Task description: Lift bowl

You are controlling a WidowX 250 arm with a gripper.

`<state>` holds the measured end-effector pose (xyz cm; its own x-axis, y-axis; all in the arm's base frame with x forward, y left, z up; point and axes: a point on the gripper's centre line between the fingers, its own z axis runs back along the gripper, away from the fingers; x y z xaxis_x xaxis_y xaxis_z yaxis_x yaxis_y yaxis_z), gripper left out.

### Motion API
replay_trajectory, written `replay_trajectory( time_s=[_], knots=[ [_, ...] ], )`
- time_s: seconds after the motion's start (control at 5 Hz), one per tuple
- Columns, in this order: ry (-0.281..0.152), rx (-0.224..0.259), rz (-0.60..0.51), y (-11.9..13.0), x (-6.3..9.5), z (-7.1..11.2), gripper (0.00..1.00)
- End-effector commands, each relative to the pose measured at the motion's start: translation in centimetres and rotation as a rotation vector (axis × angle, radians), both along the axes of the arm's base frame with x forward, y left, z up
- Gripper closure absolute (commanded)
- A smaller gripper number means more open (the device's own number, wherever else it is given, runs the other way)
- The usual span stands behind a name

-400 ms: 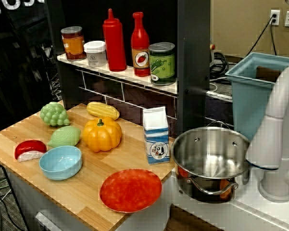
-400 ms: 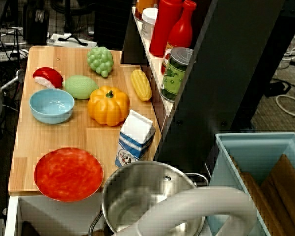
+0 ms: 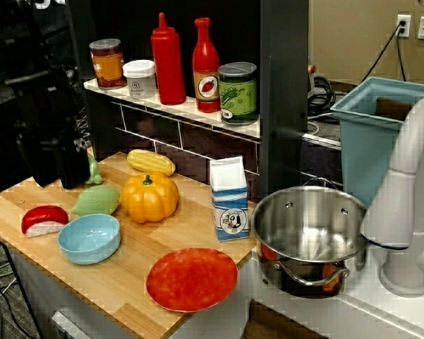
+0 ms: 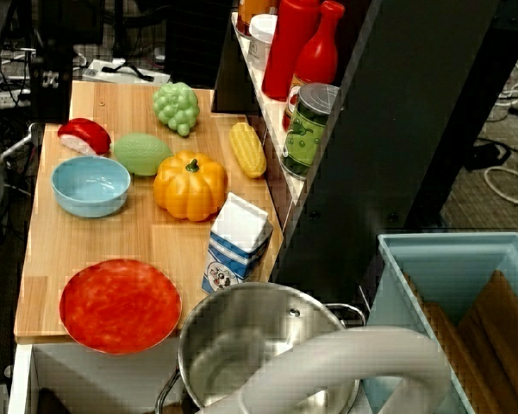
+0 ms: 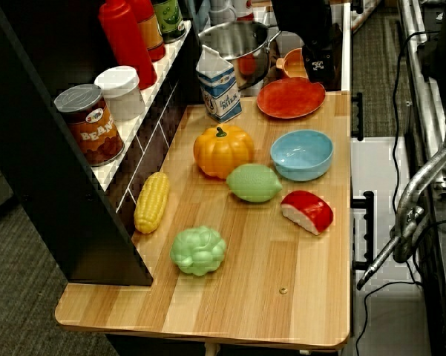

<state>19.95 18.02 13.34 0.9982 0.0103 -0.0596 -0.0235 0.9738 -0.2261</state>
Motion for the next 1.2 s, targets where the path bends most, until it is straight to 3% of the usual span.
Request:
replay_trajectory(
  time_s=[0.0,0.4,0.6,0.8,1.0],
  knots=[
    [0.023,-0.023,-0.224,-1.1,-0.7,-0.9,0.0],
    [-0.076,0.044,-0.273,-1.1,-0.7,-1.5,0.0],
    [-0.107,0.045,-0.196,-0.5,0.3,-2.0,0.0],
    [-0.215,0.031,-0.105,-0.2,0.3,-2.2,0.0],
    [-0.248,0.091,-0.136,0.0,0.5,-3.1,0.0]
  ],
)
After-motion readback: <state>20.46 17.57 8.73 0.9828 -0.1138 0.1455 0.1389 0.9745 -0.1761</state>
